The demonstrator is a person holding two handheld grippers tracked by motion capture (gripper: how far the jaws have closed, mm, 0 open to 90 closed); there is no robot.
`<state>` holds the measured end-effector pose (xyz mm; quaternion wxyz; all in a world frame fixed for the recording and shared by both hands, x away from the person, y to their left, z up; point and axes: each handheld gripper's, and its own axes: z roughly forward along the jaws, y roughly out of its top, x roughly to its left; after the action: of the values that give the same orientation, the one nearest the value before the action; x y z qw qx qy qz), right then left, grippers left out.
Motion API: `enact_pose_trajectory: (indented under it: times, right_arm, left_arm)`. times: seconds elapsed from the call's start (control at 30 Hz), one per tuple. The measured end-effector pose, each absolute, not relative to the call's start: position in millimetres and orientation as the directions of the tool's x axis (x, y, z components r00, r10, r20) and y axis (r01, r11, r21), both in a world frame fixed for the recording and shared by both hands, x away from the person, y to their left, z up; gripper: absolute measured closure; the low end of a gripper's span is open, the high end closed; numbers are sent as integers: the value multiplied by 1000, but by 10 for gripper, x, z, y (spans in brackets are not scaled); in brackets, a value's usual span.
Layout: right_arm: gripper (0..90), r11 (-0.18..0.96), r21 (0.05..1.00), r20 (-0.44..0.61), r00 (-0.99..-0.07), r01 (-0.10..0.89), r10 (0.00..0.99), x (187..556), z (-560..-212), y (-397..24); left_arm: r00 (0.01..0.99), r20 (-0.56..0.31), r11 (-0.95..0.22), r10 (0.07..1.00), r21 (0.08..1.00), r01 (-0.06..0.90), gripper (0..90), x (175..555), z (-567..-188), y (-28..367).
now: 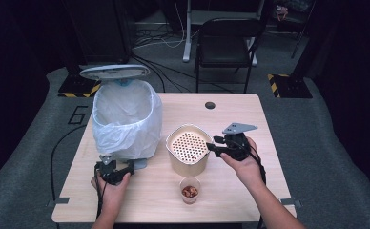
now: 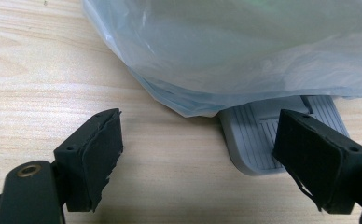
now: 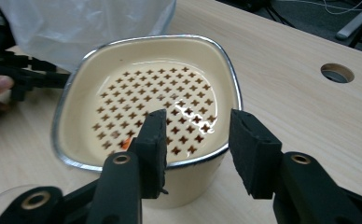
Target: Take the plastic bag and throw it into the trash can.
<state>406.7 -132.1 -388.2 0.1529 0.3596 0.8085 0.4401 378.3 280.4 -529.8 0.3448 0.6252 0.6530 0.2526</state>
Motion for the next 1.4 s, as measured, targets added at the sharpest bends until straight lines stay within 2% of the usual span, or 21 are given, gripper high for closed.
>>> enact_pose_trajectory:
  times: [0.03,0.07,0.5,0.63,0.9,1.4]
  right_arm:
    - [548,354,822,69,-695,447,716,4067,-3882,-1321]
    - [512,346,826,81,-701,445,709,3982,-3871,-1365]
    - [423,339,823,122,-725,456,678,3699,-4019,-1460]
    - [318,358,823,118,-749,441,652,3629,-4116,-1429]
    - [182,401,828,101,-808,391,580,3475,-4198,-1286]
    - [91,477,804,104,-874,354,474,3321,-4413,-945]
  left_arm:
    - [20,-135,91,991,761,642,153,3783,-5298,2804]
    - [20,-134,90,991,761,642,153,3783,-5298,2806]
    - [19,-126,86,992,771,631,153,3789,-5300,2809]
    - [22,-133,88,991,761,643,153,3782,-5298,2807]
    - [21,-135,90,991,761,643,153,3782,-5298,2806]
    - [21,-134,89,991,760,643,153,3782,-5297,2806]
